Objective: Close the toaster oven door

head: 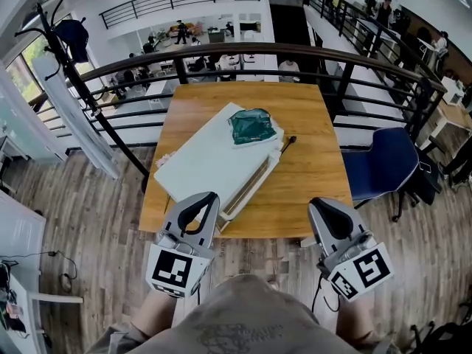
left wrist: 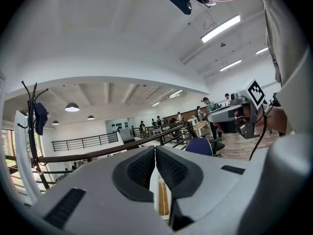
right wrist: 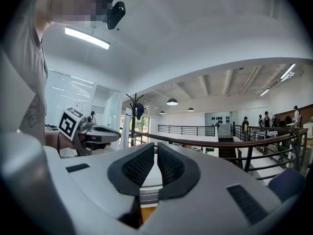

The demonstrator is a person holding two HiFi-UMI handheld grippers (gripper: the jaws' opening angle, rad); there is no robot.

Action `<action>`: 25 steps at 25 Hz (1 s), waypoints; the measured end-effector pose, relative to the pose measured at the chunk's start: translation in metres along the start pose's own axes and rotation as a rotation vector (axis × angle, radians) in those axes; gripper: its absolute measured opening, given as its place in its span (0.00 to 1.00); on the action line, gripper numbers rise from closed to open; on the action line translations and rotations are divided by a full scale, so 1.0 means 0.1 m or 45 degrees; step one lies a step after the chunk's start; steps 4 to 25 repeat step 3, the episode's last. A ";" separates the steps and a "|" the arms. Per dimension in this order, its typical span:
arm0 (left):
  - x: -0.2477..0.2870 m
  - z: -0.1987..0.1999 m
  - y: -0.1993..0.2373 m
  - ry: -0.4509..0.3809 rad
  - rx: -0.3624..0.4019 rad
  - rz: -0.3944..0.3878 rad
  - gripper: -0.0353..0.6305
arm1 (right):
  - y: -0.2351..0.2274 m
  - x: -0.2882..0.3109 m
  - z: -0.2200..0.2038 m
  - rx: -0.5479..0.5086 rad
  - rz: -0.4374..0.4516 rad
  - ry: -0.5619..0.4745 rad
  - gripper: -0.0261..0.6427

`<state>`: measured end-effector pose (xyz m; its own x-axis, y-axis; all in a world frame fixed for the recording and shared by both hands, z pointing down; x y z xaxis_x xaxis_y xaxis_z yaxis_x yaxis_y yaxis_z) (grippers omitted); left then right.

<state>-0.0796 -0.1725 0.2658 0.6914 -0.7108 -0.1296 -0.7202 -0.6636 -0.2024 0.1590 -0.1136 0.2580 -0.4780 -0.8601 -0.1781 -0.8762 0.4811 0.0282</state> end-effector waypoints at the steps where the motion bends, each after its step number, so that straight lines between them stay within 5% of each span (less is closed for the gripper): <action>1: -0.01 0.00 -0.01 0.003 0.005 0.000 0.09 | 0.00 -0.01 0.00 0.002 0.001 -0.002 0.11; 25: -0.02 0.01 -0.02 0.007 0.006 0.004 0.09 | -0.01 -0.03 0.00 0.005 0.000 -0.007 0.11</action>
Point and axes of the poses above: the fingertips, and each gripper's own axes: x forward along the fingers, y to its left, z out of its top, the point moved 6 cm from there along -x, backward along the fingers, and after that the axes turned 14 degrees about -y, right-handed, at the moved point
